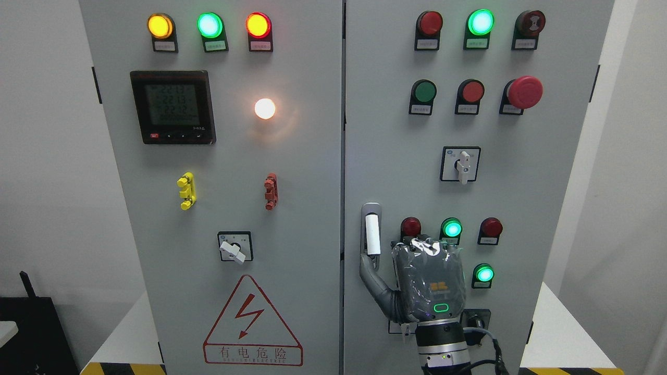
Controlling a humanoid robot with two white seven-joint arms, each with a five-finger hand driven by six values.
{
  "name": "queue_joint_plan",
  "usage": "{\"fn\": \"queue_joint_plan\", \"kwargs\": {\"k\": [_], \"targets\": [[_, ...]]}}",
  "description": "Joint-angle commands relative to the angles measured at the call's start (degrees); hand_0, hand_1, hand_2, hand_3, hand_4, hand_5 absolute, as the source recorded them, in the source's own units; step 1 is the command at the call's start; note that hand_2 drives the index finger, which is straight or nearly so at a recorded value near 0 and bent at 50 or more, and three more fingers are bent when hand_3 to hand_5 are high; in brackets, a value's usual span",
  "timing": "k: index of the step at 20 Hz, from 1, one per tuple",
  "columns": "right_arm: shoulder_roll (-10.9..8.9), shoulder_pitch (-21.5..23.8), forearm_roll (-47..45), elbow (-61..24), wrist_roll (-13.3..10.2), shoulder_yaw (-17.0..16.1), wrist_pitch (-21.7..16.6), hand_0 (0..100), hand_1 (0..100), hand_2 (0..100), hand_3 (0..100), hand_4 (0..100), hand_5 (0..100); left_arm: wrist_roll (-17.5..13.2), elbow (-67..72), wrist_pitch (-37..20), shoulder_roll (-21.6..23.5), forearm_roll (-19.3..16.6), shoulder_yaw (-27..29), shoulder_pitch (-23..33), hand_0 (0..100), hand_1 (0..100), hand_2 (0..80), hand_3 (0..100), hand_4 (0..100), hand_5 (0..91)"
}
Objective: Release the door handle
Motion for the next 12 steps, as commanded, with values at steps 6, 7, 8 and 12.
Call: {"fn": "queue_joint_plan", "kwargs": {"k": [6, 7, 8, 12], "targets": [[0.0, 0.0, 0.0, 0.0, 0.0, 0.0, 0.2, 47, 4, 94, 100, 98, 96, 0.0, 0.5, 0.0, 0.0, 0.0, 0.1, -0.2, 12, 39, 0.0, 0, 0, 0.0], [0.0, 0.1, 0.0, 0.0, 0.0, 0.0, 0.2, 47, 4, 94, 100, 98, 96, 0.0, 0.5, 0.1, 0.0, 0.0, 0.1, -0.2, 12, 39, 0.0, 0, 0, 0.0], [0.0, 0.0, 0.0, 0.0, 0.0, 0.0, 0.2, 48, 4, 94, 100, 98, 96, 0.0, 0.5, 0.0, 0.0, 0.0, 0.1, -0.2, 12, 39, 0.0, 0, 0, 0.0], [0.0, 0.0, 0.0, 0.0, 0.0, 0.0, 0.2, 49, 4, 94, 100, 98, 96, 0.0, 0.5, 0.0, 0.0, 0.0, 0.1, -0.2, 12, 39, 0.0, 0, 0, 0.0]]}}
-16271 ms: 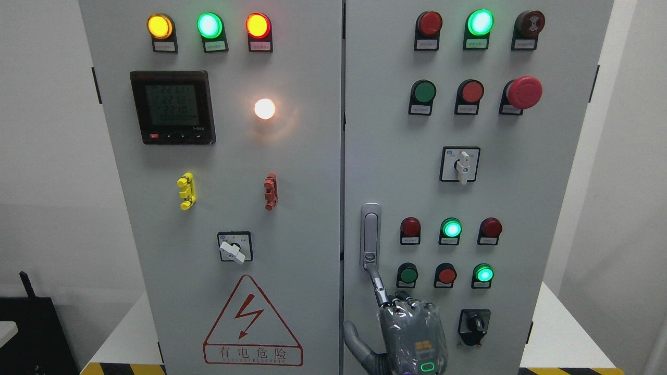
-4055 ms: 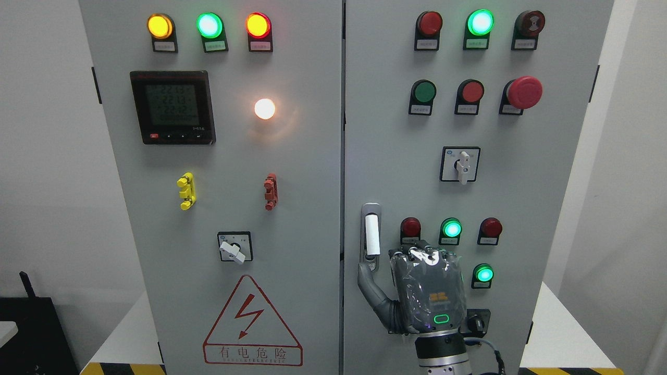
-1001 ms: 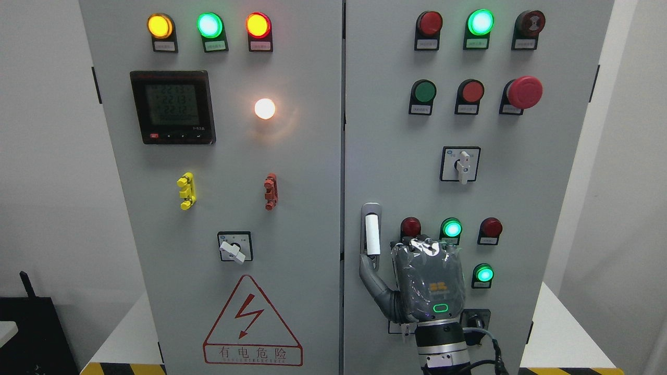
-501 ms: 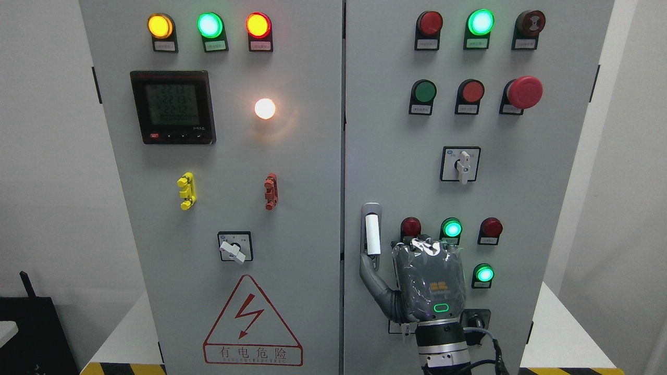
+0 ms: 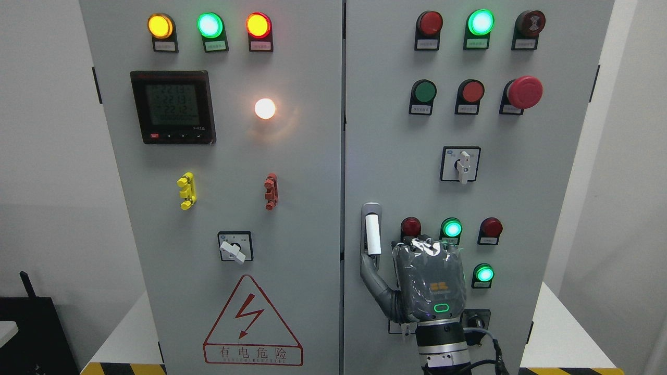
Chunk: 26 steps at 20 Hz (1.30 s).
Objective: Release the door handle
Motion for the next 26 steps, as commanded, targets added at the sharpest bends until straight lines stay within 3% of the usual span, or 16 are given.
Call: {"fn": "queue_joint_plan", "kwargs": {"k": [1, 26], "targets": [[0.0, 0.1, 0.0, 0.0, 0.0, 0.0, 0.0, 49, 4, 94, 100, 98, 96, 0.0, 0.5, 0.0, 0.0, 0.0, 0.1, -0.2, 12, 39, 0.0, 0, 0, 0.0], [0.09, 0.1, 0.0, -0.2, -0.1, 0.0, 0.6, 51, 4, 94, 100, 98, 96, 0.0, 0.5, 0.0, 0.0, 0.0, 0.1, -0.2, 12, 39, 0.0, 0, 0, 0.0]]}}
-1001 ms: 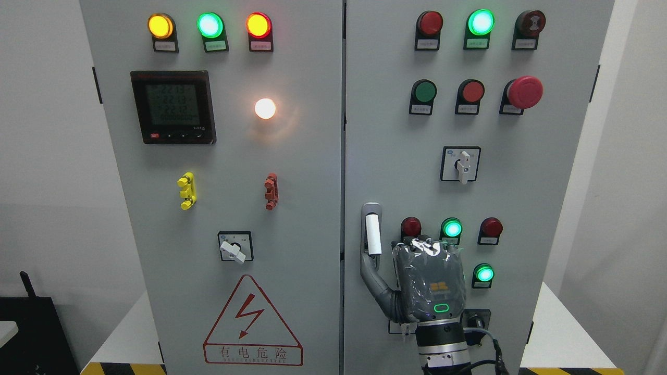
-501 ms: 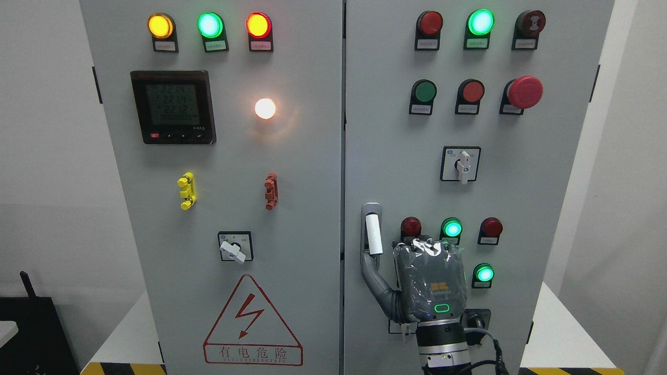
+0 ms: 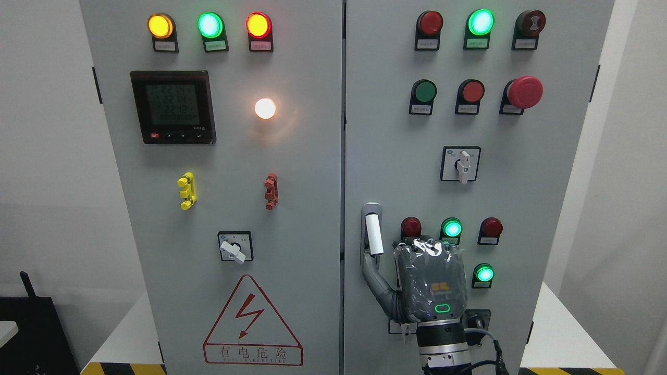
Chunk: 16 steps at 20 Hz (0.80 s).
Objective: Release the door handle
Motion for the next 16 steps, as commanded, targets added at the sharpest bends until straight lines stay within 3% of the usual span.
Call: {"fn": "queue_joint_plan", "kwargs": {"k": [1, 16], "targets": [[0.02, 0.0, 0.0, -0.2, -0.1, 0.0, 0.0, 51, 4, 94, 100, 98, 96, 0.0, 0.5, 0.3, 0.0, 0.0, 0.1, -0.2, 12, 39, 0.0, 0, 0, 0.0], [0.11, 0.0, 0.0, -0.3, -0.1, -0.6, 0.1, 51, 4, 94, 100, 98, 96, 0.0, 0.5, 0.3, 0.0, 0.0, 0.1, -0.2, 12, 39, 0.0, 0, 0, 0.0]]}}
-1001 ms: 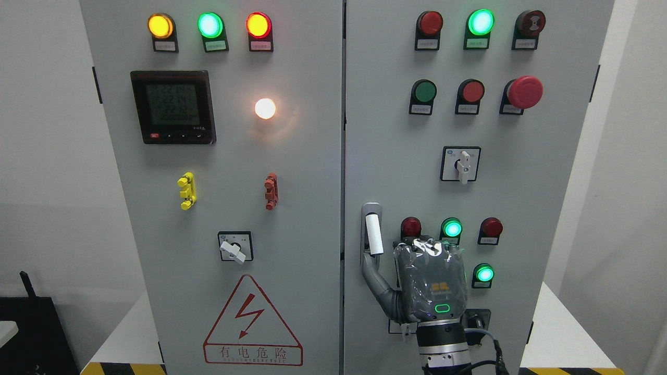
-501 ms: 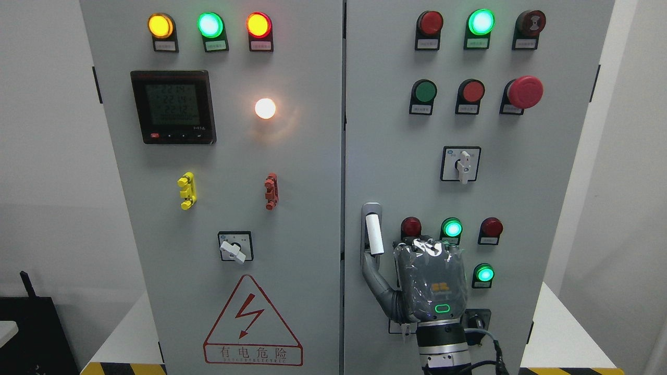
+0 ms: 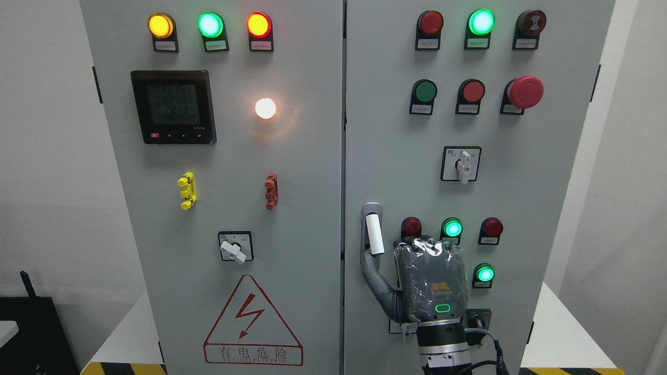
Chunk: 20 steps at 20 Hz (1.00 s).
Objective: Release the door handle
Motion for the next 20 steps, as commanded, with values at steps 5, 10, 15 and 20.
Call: {"fn": "queue_joint_plan", "kwargs": {"k": [5, 10, 15, 20], "targets": [[0.02, 0.1, 0.0, -0.1, -0.1, -0.5, 0.1, 51, 4, 94, 100, 98, 96, 0.1, 0.5, 0.0, 0.0, 0.0, 0.1, -0.2, 12, 39, 0.0, 0, 0, 0.0], [0.02, 0.1, 0.0, -0.1, -0.1, -0.6, 0.0, 51, 4, 94, 100, 98, 96, 0.1, 0.5, 0.0, 0.0, 0.0, 0.1, -0.2, 12, 39, 0.0, 0, 0, 0.0], [0.11, 0.2, 0.0, -0.2, -0.1, -0.6, 0.1, 51, 4, 94, 100, 98, 96, 0.1, 0.5, 0.0, 0.0, 0.0, 0.1, -0.2, 12, 39, 0.0, 0, 0, 0.0], [0.11, 0.4, 0.0, -0.5, -0.1, -0.7, 0.0, 52, 4, 94, 100, 98, 97, 0.1, 0.5, 0.0, 0.0, 0.0, 0.1, -0.2, 12, 39, 0.0, 0, 0, 0.0]]}}
